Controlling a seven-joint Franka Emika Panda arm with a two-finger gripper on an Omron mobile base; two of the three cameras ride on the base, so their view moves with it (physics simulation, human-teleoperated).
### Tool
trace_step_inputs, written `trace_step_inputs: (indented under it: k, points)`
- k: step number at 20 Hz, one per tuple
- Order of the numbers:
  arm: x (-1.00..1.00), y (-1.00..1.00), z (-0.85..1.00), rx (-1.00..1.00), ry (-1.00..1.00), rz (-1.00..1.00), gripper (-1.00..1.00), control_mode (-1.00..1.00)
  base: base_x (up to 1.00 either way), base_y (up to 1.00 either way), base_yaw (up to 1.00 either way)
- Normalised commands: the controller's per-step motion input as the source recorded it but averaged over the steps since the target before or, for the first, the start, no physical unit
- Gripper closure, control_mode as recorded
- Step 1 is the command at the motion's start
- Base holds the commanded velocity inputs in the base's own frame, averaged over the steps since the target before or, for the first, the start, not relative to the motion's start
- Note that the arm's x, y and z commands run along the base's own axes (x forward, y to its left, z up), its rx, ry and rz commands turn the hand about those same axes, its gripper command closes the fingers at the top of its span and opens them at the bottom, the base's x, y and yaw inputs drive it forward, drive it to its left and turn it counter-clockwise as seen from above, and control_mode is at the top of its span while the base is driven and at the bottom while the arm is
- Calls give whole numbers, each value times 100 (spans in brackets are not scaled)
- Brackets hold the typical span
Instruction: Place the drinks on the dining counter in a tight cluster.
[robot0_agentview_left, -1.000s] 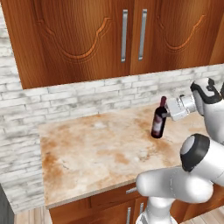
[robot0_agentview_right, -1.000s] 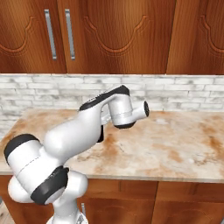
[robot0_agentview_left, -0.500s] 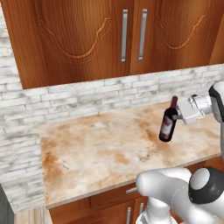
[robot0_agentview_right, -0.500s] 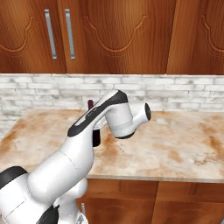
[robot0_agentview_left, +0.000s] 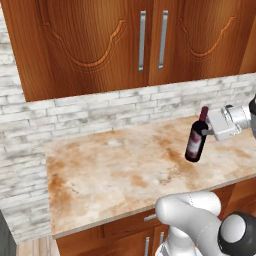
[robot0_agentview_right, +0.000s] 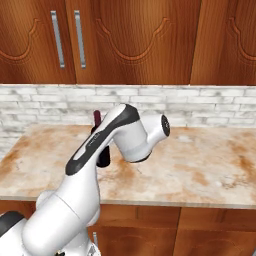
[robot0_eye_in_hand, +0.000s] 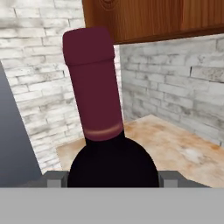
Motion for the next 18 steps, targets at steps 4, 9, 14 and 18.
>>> trace_step_inputs:
  k: [4, 9, 14, 18]
  points:
    - [0, 0, 0, 0, 0, 0, 100, -100, 0, 0, 0]
    - [0, 0, 0, 0, 0, 0, 100, -100, 0, 0, 0]
    - [0, 0, 0, 0, 0, 0, 100, 100, -56, -10, -3]
    - [0, 0, 0, 0, 0, 0, 100, 100, -100, -44, -15]
